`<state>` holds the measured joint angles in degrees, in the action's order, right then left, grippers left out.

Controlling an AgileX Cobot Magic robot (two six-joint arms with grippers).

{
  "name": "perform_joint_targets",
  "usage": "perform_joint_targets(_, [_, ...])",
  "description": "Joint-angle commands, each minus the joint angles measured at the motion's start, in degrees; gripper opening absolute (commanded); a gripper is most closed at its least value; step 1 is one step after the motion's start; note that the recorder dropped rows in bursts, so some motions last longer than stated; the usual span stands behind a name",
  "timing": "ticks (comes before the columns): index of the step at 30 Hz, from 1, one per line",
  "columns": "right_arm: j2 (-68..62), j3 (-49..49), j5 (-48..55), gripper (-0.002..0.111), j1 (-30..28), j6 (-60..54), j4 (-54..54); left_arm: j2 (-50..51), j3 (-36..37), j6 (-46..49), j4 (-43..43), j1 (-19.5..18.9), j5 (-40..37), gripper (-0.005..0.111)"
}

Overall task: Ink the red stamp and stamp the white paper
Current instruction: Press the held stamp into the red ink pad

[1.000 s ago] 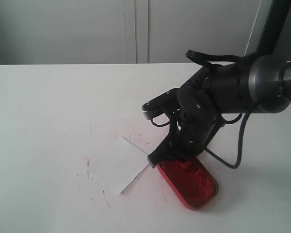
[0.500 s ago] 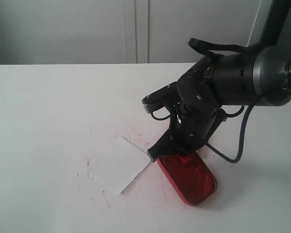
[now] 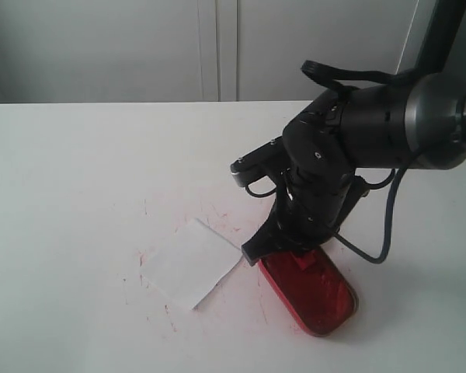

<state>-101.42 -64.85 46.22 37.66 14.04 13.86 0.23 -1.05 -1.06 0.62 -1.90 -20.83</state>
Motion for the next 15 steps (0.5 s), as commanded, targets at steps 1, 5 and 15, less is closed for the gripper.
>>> perform_joint_targets(1, [1.0, -0.7, 1.0, 0.0, -0.4, -0.7, 0.2, -0.2, 0.4, -0.2, -0.2, 0.5, 0.0, 0.0])
perform_joint_targets(5, [0.7, -0.6, -0.1, 0.0, -0.4, -0.7, -0.1, -0.2, 0.4, -0.2, -0.2, 0.5, 0.0, 0.0])
perform_joint_targets(15, [-1.4, -0.6, -1.7, 0.0, -0.4, -1.0, -0.1, -0.2, 0.4, -0.2, -0.2, 0.5, 0.0, 0.0])
